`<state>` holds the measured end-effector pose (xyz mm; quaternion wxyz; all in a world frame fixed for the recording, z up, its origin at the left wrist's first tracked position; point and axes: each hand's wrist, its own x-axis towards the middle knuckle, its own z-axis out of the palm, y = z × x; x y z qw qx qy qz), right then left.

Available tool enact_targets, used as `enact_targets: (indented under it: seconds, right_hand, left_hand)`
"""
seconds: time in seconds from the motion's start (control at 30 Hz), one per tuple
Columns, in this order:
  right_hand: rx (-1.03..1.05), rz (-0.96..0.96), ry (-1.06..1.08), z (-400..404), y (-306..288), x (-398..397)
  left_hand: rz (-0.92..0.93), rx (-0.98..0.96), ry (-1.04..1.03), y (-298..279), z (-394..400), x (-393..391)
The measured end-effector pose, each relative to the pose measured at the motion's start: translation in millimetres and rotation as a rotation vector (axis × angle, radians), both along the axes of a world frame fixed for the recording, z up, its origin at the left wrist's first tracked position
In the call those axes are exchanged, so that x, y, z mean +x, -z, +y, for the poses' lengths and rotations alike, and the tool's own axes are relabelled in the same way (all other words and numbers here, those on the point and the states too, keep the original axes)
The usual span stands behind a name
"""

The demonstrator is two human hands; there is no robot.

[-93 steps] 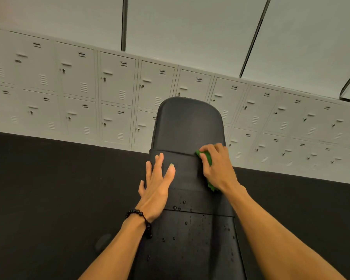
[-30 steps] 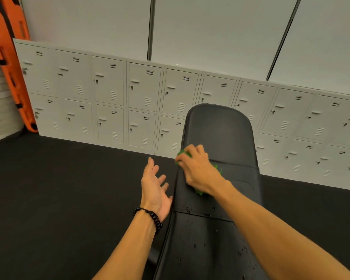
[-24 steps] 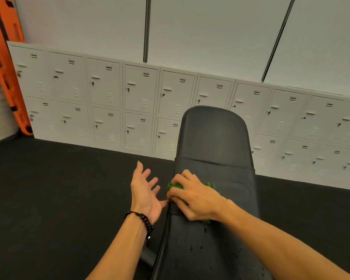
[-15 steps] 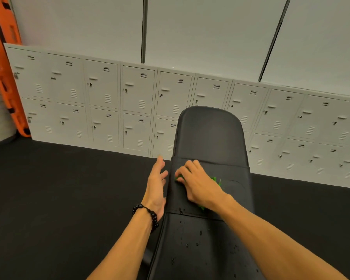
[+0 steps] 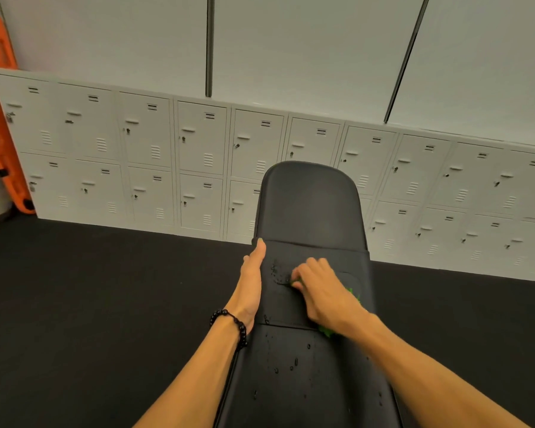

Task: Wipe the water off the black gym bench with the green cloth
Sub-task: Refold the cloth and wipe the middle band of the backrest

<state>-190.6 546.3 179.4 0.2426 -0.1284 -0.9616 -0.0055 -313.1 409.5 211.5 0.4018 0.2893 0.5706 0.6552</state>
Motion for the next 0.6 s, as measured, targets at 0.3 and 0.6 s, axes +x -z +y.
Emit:
enact_targets:
  seconds: [0.3, 0.6]
  right_hand:
    - [-0.005, 0.069, 0.234, 13, -5, 3]
    - [-0.142, 0.243, 0.516, 31, -9, 50]
  left_hand:
    - [0.248, -0.163, -0.146, 7, 13, 18]
    - [0.285, -0.165, -0.125, 15, 16, 15]
